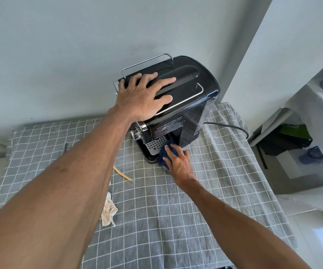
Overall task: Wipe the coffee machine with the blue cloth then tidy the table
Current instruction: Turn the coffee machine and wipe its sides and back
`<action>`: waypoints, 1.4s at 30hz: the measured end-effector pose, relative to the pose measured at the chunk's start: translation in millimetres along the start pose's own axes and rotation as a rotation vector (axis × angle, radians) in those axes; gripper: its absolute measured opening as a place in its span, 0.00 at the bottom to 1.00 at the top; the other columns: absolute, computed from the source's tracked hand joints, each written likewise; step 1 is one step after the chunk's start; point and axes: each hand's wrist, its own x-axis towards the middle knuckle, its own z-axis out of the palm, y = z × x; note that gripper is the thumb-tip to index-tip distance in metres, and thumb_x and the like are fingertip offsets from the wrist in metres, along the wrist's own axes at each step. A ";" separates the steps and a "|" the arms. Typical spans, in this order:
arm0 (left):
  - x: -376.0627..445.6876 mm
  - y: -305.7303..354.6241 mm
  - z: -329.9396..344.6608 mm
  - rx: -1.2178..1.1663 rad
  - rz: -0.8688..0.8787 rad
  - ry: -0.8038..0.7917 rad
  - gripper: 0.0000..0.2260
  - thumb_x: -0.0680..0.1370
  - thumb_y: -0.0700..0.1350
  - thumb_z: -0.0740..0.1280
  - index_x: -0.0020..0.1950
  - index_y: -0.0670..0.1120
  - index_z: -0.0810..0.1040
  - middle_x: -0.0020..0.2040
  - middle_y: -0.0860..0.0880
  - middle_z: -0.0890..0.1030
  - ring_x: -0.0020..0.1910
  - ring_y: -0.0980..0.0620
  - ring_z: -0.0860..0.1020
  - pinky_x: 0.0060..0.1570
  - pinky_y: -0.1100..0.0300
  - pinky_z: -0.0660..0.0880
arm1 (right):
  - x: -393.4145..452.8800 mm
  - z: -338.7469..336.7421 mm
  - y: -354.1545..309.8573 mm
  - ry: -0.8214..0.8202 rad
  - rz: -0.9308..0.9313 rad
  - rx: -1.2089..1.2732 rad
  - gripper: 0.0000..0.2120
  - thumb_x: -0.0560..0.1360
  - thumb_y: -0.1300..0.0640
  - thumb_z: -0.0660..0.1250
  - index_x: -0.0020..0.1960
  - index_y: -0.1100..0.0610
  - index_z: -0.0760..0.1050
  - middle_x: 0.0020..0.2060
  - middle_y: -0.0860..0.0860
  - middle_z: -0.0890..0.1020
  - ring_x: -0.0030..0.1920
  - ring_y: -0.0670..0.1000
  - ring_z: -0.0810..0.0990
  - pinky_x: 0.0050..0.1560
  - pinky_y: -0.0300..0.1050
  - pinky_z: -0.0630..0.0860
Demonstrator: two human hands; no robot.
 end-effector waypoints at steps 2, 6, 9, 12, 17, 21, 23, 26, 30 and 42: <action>-0.3 0.5 -0.2 -0.006 -0.001 -0.001 0.23 0.77 0.72 0.48 0.73 0.80 0.49 0.83 0.57 0.53 0.81 0.45 0.50 0.75 0.32 0.46 | -1.6 3.9 -11.3 0.081 0.041 0.059 0.24 0.86 0.45 0.55 0.81 0.50 0.62 0.78 0.52 0.61 0.65 0.49 0.61 0.71 0.36 0.63; -0.9 0.6 -0.2 0.001 0.003 -0.001 0.23 0.78 0.72 0.48 0.73 0.79 0.49 0.83 0.57 0.53 0.81 0.45 0.50 0.75 0.32 0.47 | -24.8 20.4 -19.9 -0.059 -0.281 -0.056 0.26 0.84 0.45 0.61 0.81 0.45 0.61 0.81 0.52 0.56 0.77 0.54 0.53 0.78 0.53 0.57; -0.8 0.3 -0.4 -0.007 0.002 0.004 0.23 0.77 0.72 0.48 0.73 0.79 0.49 0.83 0.57 0.53 0.81 0.45 0.50 0.75 0.32 0.46 | -23.2 14.5 -9.1 0.051 -0.204 0.182 0.22 0.84 0.46 0.60 0.76 0.52 0.71 0.77 0.52 0.68 0.78 0.55 0.62 0.79 0.54 0.57; 0.2 0.0 0.8 -0.007 0.007 0.007 0.24 0.77 0.72 0.47 0.73 0.80 0.49 0.83 0.57 0.54 0.81 0.45 0.51 0.75 0.32 0.47 | -7.2 2.8 -0.2 0.167 0.055 0.335 0.23 0.84 0.47 0.62 0.74 0.57 0.73 0.72 0.54 0.74 0.69 0.58 0.71 0.71 0.54 0.71; 1.5 -1.4 2.7 -0.014 0.003 0.023 0.23 0.76 0.73 0.47 0.72 0.80 0.49 0.82 0.57 0.55 0.81 0.45 0.52 0.75 0.32 0.47 | -8.1 2.3 -11.6 0.145 -0.024 0.181 0.25 0.82 0.45 0.65 0.75 0.56 0.72 0.72 0.52 0.74 0.60 0.49 0.65 0.64 0.50 0.77; 1.2 -1.3 2.3 -0.009 0.002 0.018 0.23 0.77 0.73 0.47 0.72 0.80 0.49 0.83 0.57 0.54 0.81 0.46 0.52 0.75 0.32 0.47 | -9.2 4.4 -11.3 0.129 -0.164 0.145 0.20 0.82 0.49 0.67 0.71 0.57 0.77 0.70 0.52 0.77 0.61 0.54 0.68 0.64 0.53 0.76; 1.2 -1.2 2.2 -0.007 0.000 0.015 0.23 0.77 0.73 0.47 0.72 0.80 0.49 0.83 0.57 0.54 0.81 0.45 0.51 0.75 0.32 0.47 | -3.8 2.7 -14.5 0.163 0.085 0.223 0.21 0.84 0.47 0.62 0.74 0.56 0.74 0.72 0.51 0.75 0.60 0.54 0.70 0.61 0.48 0.75; 1.2 -1.8 1.8 -0.006 0.000 0.015 0.23 0.77 0.72 0.48 0.72 0.80 0.49 0.83 0.57 0.54 0.81 0.45 0.51 0.75 0.32 0.47 | -5.4 14.9 -27.5 0.105 0.015 0.125 0.23 0.85 0.48 0.59 0.76 0.56 0.70 0.74 0.53 0.72 0.63 0.55 0.68 0.65 0.46 0.72; 1.5 -0.8 1.6 -0.004 0.005 0.022 0.23 0.77 0.73 0.48 0.72 0.80 0.49 0.82 0.57 0.55 0.81 0.45 0.52 0.75 0.33 0.48 | -6.7 7.4 -6.6 -0.012 -0.172 0.010 0.23 0.86 0.47 0.53 0.78 0.54 0.67 0.77 0.49 0.69 0.68 0.48 0.64 0.71 0.50 0.69; 2.9 -2.8 4.7 -0.010 -0.006 0.039 0.23 0.76 0.73 0.47 0.71 0.81 0.49 0.82 0.57 0.56 0.80 0.45 0.53 0.75 0.33 0.48 | -3.3 -8.8 3.4 0.111 -0.013 0.196 0.21 0.83 0.52 0.65 0.74 0.56 0.73 0.72 0.49 0.76 0.66 0.51 0.74 0.70 0.40 0.68</action>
